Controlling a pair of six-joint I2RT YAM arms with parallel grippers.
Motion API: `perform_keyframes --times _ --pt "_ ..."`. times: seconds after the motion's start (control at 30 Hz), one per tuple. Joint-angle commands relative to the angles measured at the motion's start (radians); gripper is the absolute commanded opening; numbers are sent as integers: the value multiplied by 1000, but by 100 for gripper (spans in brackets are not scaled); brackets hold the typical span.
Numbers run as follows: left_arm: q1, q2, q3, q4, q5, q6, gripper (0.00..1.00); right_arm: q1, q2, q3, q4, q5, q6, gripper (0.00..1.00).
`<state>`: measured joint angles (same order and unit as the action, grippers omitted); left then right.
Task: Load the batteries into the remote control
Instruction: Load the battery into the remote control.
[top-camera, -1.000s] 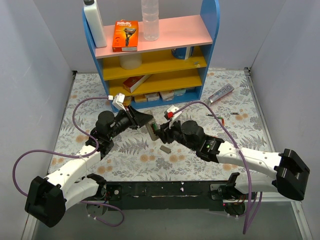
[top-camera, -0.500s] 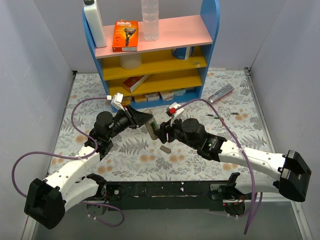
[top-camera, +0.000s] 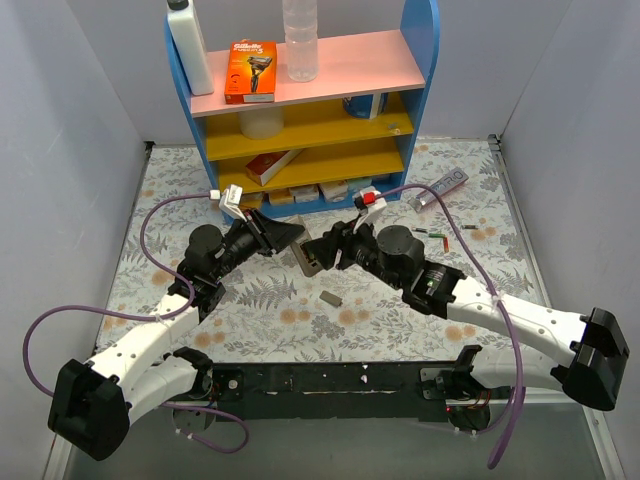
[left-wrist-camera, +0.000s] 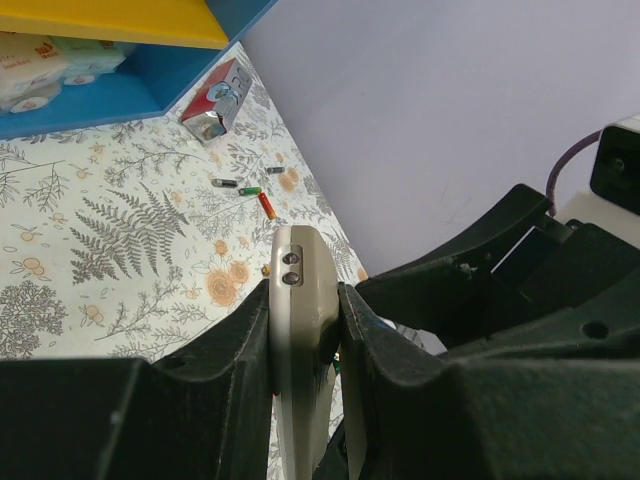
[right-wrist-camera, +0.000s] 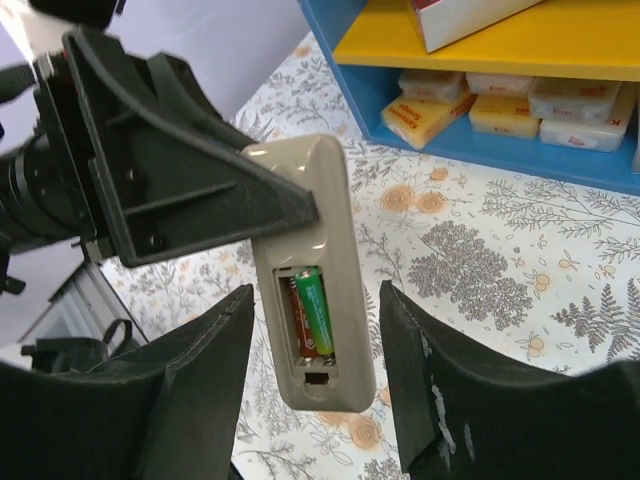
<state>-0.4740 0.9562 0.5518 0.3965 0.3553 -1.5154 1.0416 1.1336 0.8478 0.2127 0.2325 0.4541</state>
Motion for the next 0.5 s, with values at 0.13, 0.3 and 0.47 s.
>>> perform_keyframes --times 0.13,0.3,0.47 --pt "0 -30 8 45 17 -3 0 -48 2 43 68 -36 123 60" --pt "2 -31 10 45 20 -5 0 -63 17 46 88 -76 147 60" --pt "2 -31 4 57 24 -12 0 -75 34 43 85 -93 179 59"
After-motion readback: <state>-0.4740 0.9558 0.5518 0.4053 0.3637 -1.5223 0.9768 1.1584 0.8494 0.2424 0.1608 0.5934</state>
